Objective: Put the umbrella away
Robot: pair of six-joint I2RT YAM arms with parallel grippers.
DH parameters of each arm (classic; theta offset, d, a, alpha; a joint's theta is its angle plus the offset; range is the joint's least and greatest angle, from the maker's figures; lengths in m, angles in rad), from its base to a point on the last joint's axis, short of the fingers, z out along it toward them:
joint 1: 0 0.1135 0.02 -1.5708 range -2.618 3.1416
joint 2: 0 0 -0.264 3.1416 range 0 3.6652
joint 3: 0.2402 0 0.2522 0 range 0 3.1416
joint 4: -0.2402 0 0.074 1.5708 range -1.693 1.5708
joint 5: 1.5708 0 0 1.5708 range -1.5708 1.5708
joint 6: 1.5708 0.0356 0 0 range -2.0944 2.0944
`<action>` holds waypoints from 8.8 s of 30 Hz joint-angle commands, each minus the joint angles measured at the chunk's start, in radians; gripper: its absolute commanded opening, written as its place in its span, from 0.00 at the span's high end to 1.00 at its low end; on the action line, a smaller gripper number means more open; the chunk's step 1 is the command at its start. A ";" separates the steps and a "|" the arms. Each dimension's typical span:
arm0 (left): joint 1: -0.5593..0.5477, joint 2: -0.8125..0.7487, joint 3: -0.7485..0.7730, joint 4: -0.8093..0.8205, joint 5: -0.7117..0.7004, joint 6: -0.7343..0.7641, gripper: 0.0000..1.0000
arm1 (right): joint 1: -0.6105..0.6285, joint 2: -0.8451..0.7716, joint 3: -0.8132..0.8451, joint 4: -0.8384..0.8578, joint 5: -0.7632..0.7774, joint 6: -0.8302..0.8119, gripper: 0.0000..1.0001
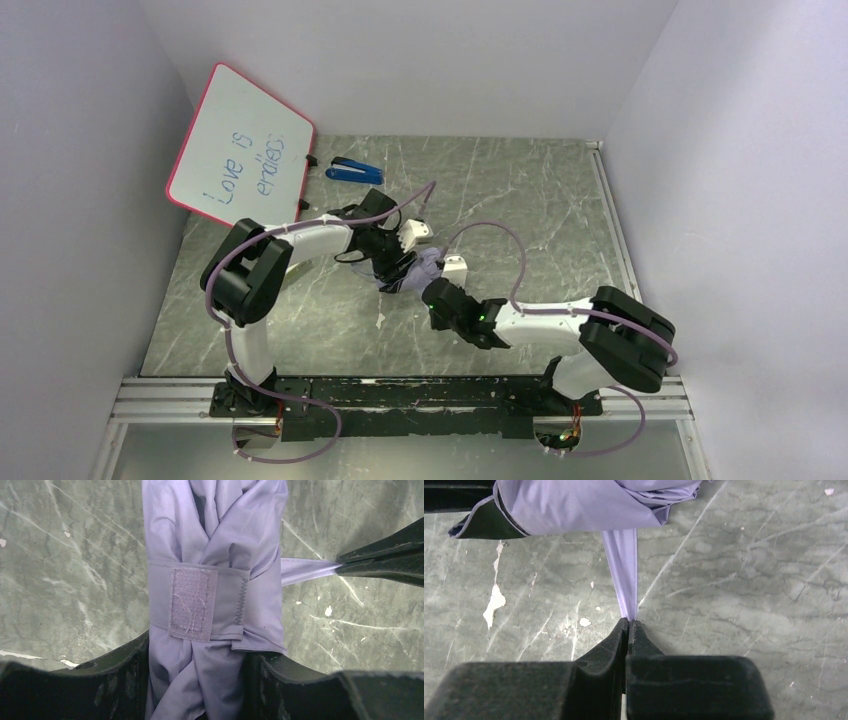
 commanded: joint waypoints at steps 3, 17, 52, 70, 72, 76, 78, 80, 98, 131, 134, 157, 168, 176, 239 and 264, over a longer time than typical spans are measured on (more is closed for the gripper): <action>0.021 0.044 -0.045 0.013 -0.261 -0.022 0.95 | 0.015 -0.052 -0.072 -0.260 -0.164 0.041 1.00; 0.004 0.042 -0.054 0.055 -0.332 -0.051 0.95 | 0.027 -0.181 -0.178 -0.082 -0.378 -0.028 1.00; -0.081 0.004 -0.157 0.151 -0.358 0.057 0.95 | -0.077 -0.422 -0.035 -0.333 -0.035 -0.059 0.54; -0.281 -0.101 -0.399 0.513 -0.793 0.166 0.95 | -0.669 -0.242 0.140 0.114 -0.287 -0.273 0.45; -0.302 -0.086 -0.404 0.537 -0.841 0.174 0.95 | -0.672 -0.200 0.146 0.214 -0.300 -0.345 0.44; -0.353 -0.070 -0.441 0.629 -0.925 0.208 0.95 | -0.674 -0.101 0.132 0.474 -0.375 -0.514 0.45; -0.377 -0.061 -0.460 0.674 -0.963 0.226 0.95 | -0.681 -0.039 0.161 0.531 -0.448 -0.588 0.45; -0.399 -0.044 -0.470 0.705 -1.005 0.245 0.95 | -0.692 0.027 0.230 0.505 -0.574 -0.687 0.44; -0.507 0.083 -0.504 0.945 -1.181 0.376 0.95 | -0.726 0.436 0.889 -0.730 -1.328 -1.764 0.29; -0.516 0.096 -0.511 0.956 -1.153 0.424 0.95 | -0.564 0.554 0.838 -0.854 -1.076 -1.990 0.26; -0.516 0.094 -0.512 0.963 -1.151 0.425 0.95 | -0.560 0.580 0.849 -0.861 -1.052 -1.985 0.29; -0.518 -0.085 -0.518 0.941 -1.097 0.389 0.17 | -0.557 0.578 0.789 -0.798 -0.959 -1.952 0.60; -0.590 -0.432 -0.537 0.633 -0.978 0.187 0.04 | -0.557 0.560 0.765 -0.759 -0.945 -1.946 0.61; -0.590 -0.858 -0.599 0.527 -0.885 -0.186 0.21 | -0.540 0.515 0.695 -0.674 -0.917 -1.937 0.62; 0.027 -0.020 -0.078 0.073 0.129 -0.101 0.03 | -0.357 0.194 0.140 -0.075 -0.682 -1.806 0.66; -0.019 0.051 -0.031 -0.002 0.080 -0.067 0.95 | -0.355 0.051 0.102 0.031 -0.764 -1.718 0.39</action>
